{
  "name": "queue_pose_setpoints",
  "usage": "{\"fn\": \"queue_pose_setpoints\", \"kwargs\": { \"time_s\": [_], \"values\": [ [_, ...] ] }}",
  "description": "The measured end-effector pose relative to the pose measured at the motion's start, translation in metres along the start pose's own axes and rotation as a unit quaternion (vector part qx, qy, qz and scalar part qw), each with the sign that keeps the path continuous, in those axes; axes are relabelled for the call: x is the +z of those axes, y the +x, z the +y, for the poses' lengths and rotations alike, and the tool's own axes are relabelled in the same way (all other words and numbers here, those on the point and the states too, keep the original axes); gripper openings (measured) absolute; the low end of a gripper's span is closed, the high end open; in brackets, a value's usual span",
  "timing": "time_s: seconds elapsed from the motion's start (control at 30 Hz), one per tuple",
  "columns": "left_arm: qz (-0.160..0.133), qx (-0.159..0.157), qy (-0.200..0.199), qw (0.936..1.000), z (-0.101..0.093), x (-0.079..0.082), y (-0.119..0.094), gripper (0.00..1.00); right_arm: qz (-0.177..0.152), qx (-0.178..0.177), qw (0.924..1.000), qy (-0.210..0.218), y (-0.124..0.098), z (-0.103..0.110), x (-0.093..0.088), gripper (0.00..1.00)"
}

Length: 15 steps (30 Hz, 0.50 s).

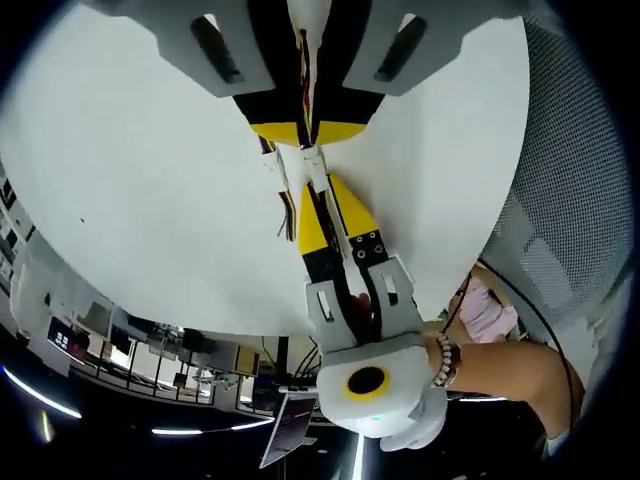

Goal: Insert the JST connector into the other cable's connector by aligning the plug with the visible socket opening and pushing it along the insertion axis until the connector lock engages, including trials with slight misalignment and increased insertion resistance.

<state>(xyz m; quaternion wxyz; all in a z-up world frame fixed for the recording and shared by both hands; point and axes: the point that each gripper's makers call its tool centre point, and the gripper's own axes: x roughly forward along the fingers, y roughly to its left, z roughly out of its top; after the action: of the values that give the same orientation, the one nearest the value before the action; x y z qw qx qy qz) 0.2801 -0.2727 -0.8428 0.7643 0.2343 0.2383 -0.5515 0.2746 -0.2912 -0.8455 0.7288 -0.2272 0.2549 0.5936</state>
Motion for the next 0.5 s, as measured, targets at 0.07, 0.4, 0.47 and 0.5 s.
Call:
{"fn": "queue_pose_setpoints", "kwargs": {
  "time_s": [0.07,0.4,0.47,0.5],
  "values": [
    [0.003,0.002,0.0,1.0,0.0019,-0.0015,0.0006,0.01,0.003,-0.003,1.0,0.002,0.0004,-0.0017,-0.0024,0.0],
    [0.004,0.006,-0.016,0.9998,0.0053,-0.0041,0.0011,0.02,0.003,-0.015,0.9999,-0.001,0.0012,-0.0065,-0.0053,0.01],
    [0.004,0.008,-0.017,0.9998,0.0057,-0.0044,0.0008,0.03,-0.001,-0.014,0.9999,0.006,0.0021,-0.0058,-0.0041,0.01],
    [0.006,0.008,-0.016,0.9998,0.0056,-0.0049,0.0004,0.03,-0.001,-0.015,0.9999,0.003,0.0023,-0.0057,-0.004,0.01]
  ]
}}
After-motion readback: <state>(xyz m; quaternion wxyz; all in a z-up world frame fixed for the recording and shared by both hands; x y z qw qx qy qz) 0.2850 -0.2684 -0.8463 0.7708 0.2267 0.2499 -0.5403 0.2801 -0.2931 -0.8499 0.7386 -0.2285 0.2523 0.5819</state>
